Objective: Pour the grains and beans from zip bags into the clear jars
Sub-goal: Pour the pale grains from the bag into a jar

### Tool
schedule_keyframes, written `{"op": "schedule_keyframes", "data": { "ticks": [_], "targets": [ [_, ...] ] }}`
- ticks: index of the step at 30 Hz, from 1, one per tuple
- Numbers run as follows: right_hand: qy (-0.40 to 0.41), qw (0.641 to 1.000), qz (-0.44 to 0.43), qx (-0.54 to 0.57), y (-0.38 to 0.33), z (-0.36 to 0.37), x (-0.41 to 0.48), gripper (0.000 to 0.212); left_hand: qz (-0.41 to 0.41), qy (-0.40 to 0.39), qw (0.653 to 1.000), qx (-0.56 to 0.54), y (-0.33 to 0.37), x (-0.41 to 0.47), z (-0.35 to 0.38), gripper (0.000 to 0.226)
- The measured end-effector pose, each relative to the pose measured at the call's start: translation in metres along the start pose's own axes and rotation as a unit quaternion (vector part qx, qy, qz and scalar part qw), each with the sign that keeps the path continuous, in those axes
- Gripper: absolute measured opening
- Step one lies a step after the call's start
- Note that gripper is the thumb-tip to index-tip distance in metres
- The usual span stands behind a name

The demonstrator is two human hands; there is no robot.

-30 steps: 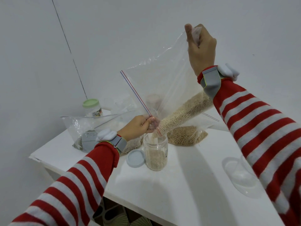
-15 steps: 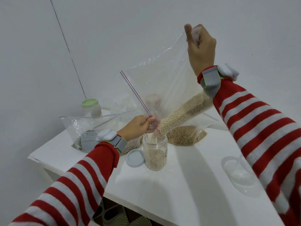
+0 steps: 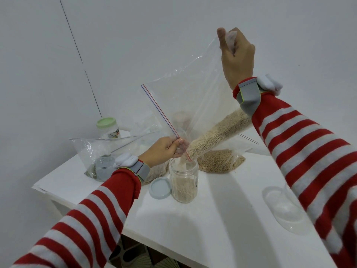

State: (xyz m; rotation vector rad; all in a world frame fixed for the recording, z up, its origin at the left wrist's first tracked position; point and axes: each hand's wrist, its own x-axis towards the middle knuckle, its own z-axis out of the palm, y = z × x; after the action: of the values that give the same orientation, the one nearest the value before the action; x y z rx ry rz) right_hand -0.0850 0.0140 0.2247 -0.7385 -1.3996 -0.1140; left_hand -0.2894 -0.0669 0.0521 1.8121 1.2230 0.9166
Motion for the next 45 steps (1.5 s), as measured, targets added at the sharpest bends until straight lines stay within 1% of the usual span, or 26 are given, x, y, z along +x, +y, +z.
{"op": "schedule_keyframes", "data": {
  "ticks": [6, 17, 35, 45],
  "targets": [
    [-0.002, 1.000, -0.005, 0.006, -0.0005, 0.0007, -0.0002, 0.047, 0.005, -0.004, 1.000, 0.003, -0.0009, 0.0001, -0.0011, 0.031],
    [0.000, 1.000, -0.004, -0.019, 0.0040, 0.0035, -0.0014, 0.044, 0.000, -0.003, 1.000, 0.002, -0.0023, -0.0010, 0.0000, 0.030],
    [-0.002, 1.000, -0.011, -0.020, 0.0023, 0.0053, 0.0003, 0.048, -0.007, -0.009, 1.000, 0.013, 0.0051, -0.0031, 0.0006, 0.031],
    [0.005, 1.000, -0.004, 0.003, 0.0030, 0.0080, 0.0036, 0.050, -0.010, -0.009, 1.000, 0.002, 0.0037, -0.0026, -0.0004, 0.031]
  ]
}}
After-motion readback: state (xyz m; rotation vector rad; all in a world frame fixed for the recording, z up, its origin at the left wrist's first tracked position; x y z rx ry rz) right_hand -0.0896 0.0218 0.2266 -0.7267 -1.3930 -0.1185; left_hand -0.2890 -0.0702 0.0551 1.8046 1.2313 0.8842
